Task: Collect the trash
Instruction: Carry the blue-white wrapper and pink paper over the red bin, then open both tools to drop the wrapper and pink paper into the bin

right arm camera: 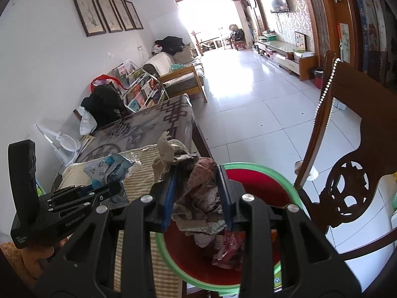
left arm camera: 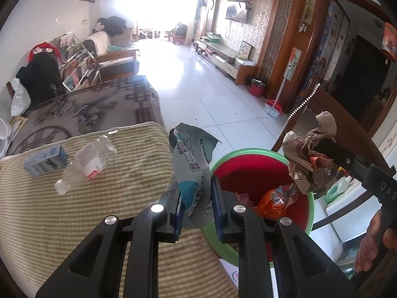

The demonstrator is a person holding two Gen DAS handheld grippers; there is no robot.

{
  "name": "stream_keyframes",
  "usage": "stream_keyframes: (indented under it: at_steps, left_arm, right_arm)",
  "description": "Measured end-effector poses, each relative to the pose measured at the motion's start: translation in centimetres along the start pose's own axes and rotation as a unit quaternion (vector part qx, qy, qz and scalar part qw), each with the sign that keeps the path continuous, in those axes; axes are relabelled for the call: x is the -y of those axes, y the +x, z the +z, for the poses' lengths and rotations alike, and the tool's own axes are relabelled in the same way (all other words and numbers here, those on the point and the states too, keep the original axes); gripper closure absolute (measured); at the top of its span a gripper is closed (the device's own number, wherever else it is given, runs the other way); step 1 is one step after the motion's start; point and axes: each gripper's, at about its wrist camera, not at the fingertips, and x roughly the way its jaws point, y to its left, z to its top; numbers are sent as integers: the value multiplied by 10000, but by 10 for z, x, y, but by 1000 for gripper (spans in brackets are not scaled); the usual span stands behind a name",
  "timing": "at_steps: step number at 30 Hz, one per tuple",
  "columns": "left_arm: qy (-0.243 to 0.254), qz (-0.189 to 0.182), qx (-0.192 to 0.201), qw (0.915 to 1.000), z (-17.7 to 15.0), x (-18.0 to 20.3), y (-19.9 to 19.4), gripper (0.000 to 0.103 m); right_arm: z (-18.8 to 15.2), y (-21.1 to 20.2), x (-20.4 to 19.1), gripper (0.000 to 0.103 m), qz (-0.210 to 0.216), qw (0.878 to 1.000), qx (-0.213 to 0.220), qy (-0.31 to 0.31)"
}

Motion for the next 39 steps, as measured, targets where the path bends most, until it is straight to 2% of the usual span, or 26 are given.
stream_keyframes:
  at_steps: [12,30,31,32,33,34,39]
  left_arm:
    - [316,-420,-299,9982,2,32,23,85]
    - [642,-697,-449,9945,3,55,32,85]
    - [661,-716,-456,9942,3,56,33,75]
    - [685,-704,-472,9940,2,56,33,51]
    - [697,-655,-431,9945,1,56,33,41]
    - [691,-672,-387,9946,0,55,31,39]
    - [762,-527,-341,9951,-5,37,23,37]
  right_arm:
    - [2,4,36,71,-245,9992,-44,313]
    - [-1,7,42,70,-401,9983,-96,402]
    - [-1,7,42,70,-437,9981,-93,420]
    - [-2,8,43,62,-517,9975,-101,465]
    - [-3,9,44,49,-550,9969,-134,540]
    - [-3,9,45,46,-545,9966,-150,603]
    - [-9,13,45,45,-628,9941,-220,858]
